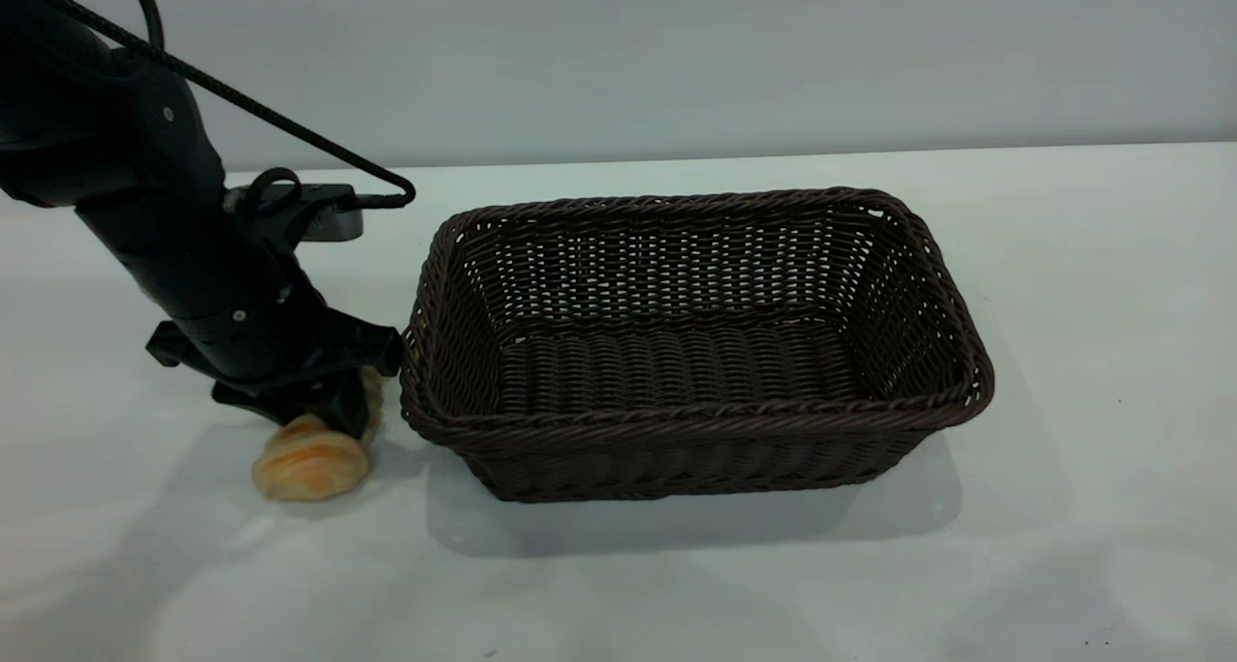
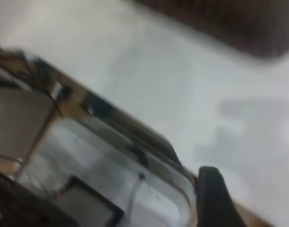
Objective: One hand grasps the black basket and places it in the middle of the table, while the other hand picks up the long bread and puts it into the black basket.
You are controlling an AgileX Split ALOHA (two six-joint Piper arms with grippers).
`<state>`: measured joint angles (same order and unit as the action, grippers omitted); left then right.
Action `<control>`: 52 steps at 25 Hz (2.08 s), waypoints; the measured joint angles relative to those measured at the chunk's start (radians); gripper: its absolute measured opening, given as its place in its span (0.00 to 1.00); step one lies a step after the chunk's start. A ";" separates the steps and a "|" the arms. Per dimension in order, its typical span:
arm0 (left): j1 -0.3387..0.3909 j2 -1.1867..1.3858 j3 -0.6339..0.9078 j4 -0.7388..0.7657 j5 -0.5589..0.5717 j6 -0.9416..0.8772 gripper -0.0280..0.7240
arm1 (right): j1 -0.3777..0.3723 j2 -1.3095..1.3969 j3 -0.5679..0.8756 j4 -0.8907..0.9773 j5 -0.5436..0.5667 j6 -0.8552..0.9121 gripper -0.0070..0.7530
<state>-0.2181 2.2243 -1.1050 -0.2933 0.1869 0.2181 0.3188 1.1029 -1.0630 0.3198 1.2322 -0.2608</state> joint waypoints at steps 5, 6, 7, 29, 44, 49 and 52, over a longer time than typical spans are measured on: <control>-0.006 -0.071 0.001 0.066 0.084 0.000 0.20 | 0.000 -0.282 0.257 -0.155 0.006 0.074 0.56; -0.006 -0.105 0.001 0.078 0.096 0.000 0.20 | 0.000 -0.343 0.302 -0.190 0.007 0.102 0.56; -0.006 -0.147 0.001 0.089 0.104 0.000 0.20 | 0.000 -0.404 0.336 -0.216 0.007 0.129 0.56; -0.392 -0.217 0.001 0.138 -0.187 0.030 0.20 | 0.000 -0.924 0.591 -0.334 -0.107 0.233 0.56; -0.398 -0.238 0.001 0.125 -0.140 -0.069 0.86 | 0.000 -1.089 0.591 -0.337 -0.105 0.234 0.56; -0.390 -0.493 0.001 0.145 0.117 -0.052 0.83 | 0.000 -1.119 0.591 -0.337 -0.100 0.234 0.56; -0.390 -0.668 0.001 0.171 0.293 -0.048 0.82 | 0.000 -1.119 0.591 -0.337 -0.100 0.234 0.56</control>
<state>-0.6085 1.5567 -1.1039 -0.1224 0.4799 0.1696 0.3188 -0.0165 -0.4719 -0.0174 1.1327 -0.0270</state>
